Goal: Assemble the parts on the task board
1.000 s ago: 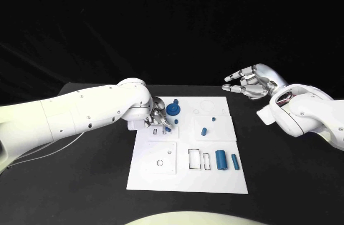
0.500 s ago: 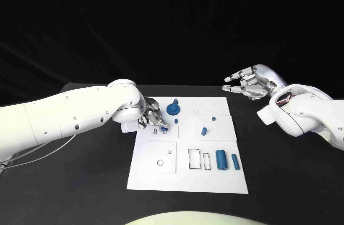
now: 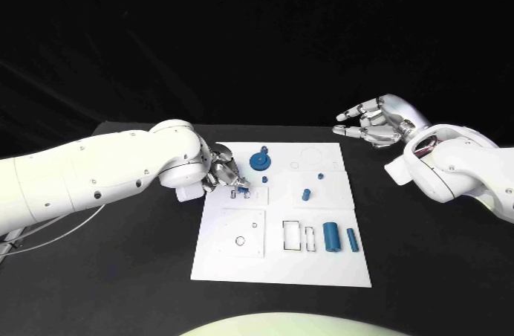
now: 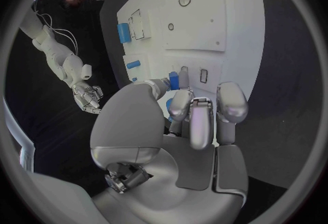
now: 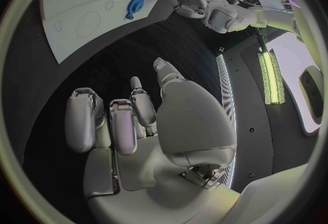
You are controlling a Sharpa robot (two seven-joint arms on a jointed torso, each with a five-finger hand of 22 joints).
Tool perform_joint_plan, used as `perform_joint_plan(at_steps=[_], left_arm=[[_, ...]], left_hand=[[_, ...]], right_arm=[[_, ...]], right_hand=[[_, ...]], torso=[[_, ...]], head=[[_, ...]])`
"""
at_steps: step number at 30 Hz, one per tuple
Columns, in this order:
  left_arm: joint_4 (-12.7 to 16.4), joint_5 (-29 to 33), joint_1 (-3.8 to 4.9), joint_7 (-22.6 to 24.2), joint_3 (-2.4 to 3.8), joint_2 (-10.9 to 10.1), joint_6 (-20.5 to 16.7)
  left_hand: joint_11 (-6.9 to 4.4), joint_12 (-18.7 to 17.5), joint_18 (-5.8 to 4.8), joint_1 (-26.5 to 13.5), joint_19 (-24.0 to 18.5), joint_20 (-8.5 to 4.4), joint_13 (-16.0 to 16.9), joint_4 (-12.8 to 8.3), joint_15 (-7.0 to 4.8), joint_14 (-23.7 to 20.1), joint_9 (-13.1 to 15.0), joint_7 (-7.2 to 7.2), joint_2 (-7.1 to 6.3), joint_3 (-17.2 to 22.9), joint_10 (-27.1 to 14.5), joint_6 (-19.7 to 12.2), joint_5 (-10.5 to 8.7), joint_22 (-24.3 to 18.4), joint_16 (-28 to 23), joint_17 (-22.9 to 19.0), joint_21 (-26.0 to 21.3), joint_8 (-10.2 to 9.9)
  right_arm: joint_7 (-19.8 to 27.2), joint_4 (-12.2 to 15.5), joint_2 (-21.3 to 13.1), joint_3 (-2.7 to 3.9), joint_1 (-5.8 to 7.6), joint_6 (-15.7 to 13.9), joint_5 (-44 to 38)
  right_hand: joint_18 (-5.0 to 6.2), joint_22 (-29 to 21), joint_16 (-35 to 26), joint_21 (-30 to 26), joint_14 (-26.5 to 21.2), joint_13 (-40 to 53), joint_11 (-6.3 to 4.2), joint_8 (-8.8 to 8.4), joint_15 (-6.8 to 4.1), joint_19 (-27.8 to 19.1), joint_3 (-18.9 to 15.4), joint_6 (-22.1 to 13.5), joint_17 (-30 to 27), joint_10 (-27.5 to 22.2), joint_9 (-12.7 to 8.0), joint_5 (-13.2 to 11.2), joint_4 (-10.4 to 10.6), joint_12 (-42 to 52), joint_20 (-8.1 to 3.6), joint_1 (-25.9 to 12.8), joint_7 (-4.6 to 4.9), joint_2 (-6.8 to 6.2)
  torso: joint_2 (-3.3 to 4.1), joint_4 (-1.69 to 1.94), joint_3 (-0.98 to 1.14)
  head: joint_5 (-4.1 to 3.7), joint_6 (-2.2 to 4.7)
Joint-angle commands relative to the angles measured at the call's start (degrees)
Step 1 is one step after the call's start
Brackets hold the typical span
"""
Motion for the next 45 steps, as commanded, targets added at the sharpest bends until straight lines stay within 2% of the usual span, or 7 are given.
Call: perform_joint_plan(at_steps=[1,7,13,20,30,38,45], left_arm=[[0.3,-5.3,-0.34,0.9,-0.04,0.4,-1.8],[0.3,-11.0,-1.39,1.0,-0.07,1.4,-1.8],[0.2,-13.9,-1.84,0.9,-0.08,2.0,-0.8],[0.2,-14.8,-1.97,0.5,-0.08,2.4,1.7],[-0.5,-15.6,-2.00,0.2,-0.08,2.9,2.1],[-1.1,-15.9,-2.06,0.0,-0.11,3.5,3.1],[-1.7,-15.9,-2.10,-0.1,-0.13,4.0,3.4]], left_hand=[[0.15,0.1,-0.79,-0.7,-0.1,0.06,0.1,-10.1,-0.33,3.7,0.1,-0.37,-0.23,10.6,0.4,0.2,-0.28,0.0,0.1,5.9,0.2,0.3],[0.11,0.2,-0.83,-0.9,0.1,0.04,0.2,-10.5,-0.36,3.7,0.3,-0.41,-0.49,11.1,0.6,0.3,-0.28,0.3,0.1,5.9,0.4,0.4],[0.09,0.2,-0.86,-0.9,0.1,0.02,0.2,-10.7,-0.39,3.7,0.4,-0.43,-0.64,11.4,0.6,0.3,-0.28,0.4,0.1,5.9,0.4,0.5],[0.06,0.7,-0.95,-1.1,0.4,-0.01,0.8,-11.0,-0.41,3.7,0.5,-0.46,-0.90,11.8,1.0,0.4,-0.29,0.9,0.1,5.9,0.7,0.7],[-0.04,1.0,-1.06,-1.6,0.8,-0.07,1.1,-11.3,-0.48,3.7,0.8,-0.57,-1.13,12.3,1.3,0.6,-0.29,1.5,0.1,6.0,1.0,1.0],[-0.10,1.1,-1.12,-2.1,1.0,-0.11,1.2,-11.5,-0.54,3.7,0.9,-0.66,-1.32,12.6,1.5,0.7,-0.30,1.8,0.1,6.0,1.1,1.2],[-0.24,1.3,-1.18,-2.8,1.2,-0.16,1.4,-11.7,-0.64,3.7,1.2,-0.83,-1.56,12.9,1.7,1.0,-0.30,2.1,0.1,6.0,1.3,1.5]], right_arm=[[0.0,0.0,0.0,0.01,-0.04,0.5,-0.6],[0.0,0.0,0.0,0.00,-0.05,0.5,-0.6],[0.1,0.0,-0.1,0.00,-0.06,0.3,-0.6],[0.2,0.0,0.0,0.00,-0.08,0.3,-0.6],[0.2,0.1,0.0,0.00,-0.11,0.2,-0.6],[0.3,0.2,0.0,0.00,-0.13,0.3,-0.6],[0.1,0.4,-0.2,0.00,-0.14,0.3,-0.7]], right_hand=[[0.63,5.3,-0.2,-0.2,3.8,0.0,0.01,0.22,-0.44,-0.3,-0.3,-0.2,6.8,0.1,0.1,0.3,-0.1,0.0,0.00,-0.1,-0.12,0.50],[0.64,5.3,-0.2,-0.2,3.8,0.0,0.01,0.26,-0.44,-0.3,-0.4,-0.2,6.8,0.1,0.1,0.3,0.0,0.0,-0.01,-0.2,-0.12,0.53],[0.64,5.3,-0.2,-0.2,3.8,0.0,0.01,0.26,-0.44,-0.3,-0.4,-0.2,6.8,0.1,0.1,0.3,0.0,0.0,-0.01,-0.2,-0.12,0.53],[0.66,5.3,-0.3,-0.3,3.7,-0.1,0.01,0.30,-0.44,-0.4,-0.5,-0.2,6.7,0.0,0.1,0.4,0.0,-0.1,-0.01,-0.2,-0.13,0.56],[0.67,5.3,-0.3,-0.4,3.7,-0.1,0.00,0.33,-0.45,-0.4,-0.5,-0.2,6.7,0.0,0.1,0.5,0.1,-0.1,-0.02,-0.3,-0.14,0.63],[0.67,5.2,-0.3,-0.4,3.7,-0.1,-0.01,0.35,-0.45,-0.4,-0.5,-0.2,6.7,0.0,0.1,0.6,0.1,-0.1,-0.02,-0.3,-0.14,0.66],[0.66,5.3,-0.3,-0.4,3.7,-0.1,-0.02,0.39,-0.46,-0.4,-0.5,-0.2,6.7,0.1,0.1,0.8,0.1,0.0,-0.03,-0.3,-0.15,0.70]], torso=[[0.03,-0.05,0.01],[0.07,-0.12,0.03],[0.05,-0.02,0.05],[0.08,-0.07,0.03],[0.01,-0.05,0.09],[0.02,-0.11,0.06],[0.07,-0.18,0.07]], head=[[0.08,-0.06],[0.09,-0.21],[0.10,-0.34],[0.15,-0.36],[0.24,-0.54],[0.20,-0.64],[0.14,-0.47]])
